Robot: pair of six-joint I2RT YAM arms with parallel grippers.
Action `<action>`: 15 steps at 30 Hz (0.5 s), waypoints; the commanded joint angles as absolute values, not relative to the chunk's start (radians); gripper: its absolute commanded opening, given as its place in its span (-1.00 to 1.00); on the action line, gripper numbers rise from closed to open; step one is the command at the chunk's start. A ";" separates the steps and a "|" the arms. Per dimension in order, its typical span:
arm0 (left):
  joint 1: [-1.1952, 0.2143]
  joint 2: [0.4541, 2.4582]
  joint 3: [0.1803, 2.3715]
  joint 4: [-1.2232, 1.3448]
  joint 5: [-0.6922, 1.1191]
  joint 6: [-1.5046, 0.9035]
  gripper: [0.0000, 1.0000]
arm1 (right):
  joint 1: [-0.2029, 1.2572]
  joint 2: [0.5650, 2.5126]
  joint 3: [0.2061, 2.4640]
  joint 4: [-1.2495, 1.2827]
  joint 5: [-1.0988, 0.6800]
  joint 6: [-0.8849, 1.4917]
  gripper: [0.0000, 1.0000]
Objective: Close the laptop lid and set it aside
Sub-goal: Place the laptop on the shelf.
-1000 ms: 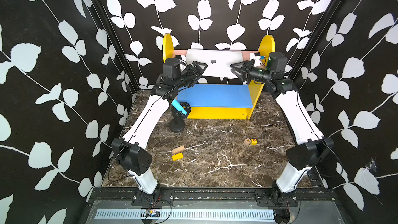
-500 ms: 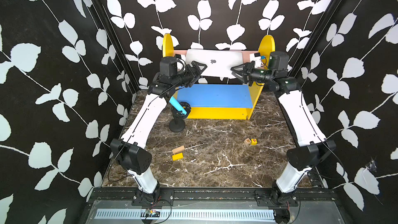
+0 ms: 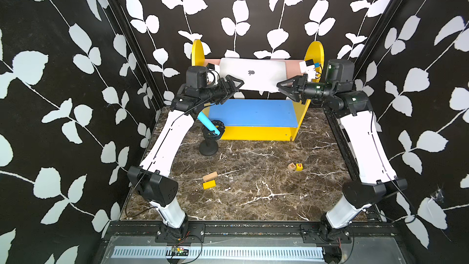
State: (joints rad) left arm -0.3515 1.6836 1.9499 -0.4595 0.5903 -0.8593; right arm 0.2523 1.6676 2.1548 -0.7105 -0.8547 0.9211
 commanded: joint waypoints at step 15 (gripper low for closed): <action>-0.335 1.589 1.963 -0.543 0.699 -0.710 -0.38 | 0.356 1.681 2.181 -0.866 -0.843 0.719 -0.62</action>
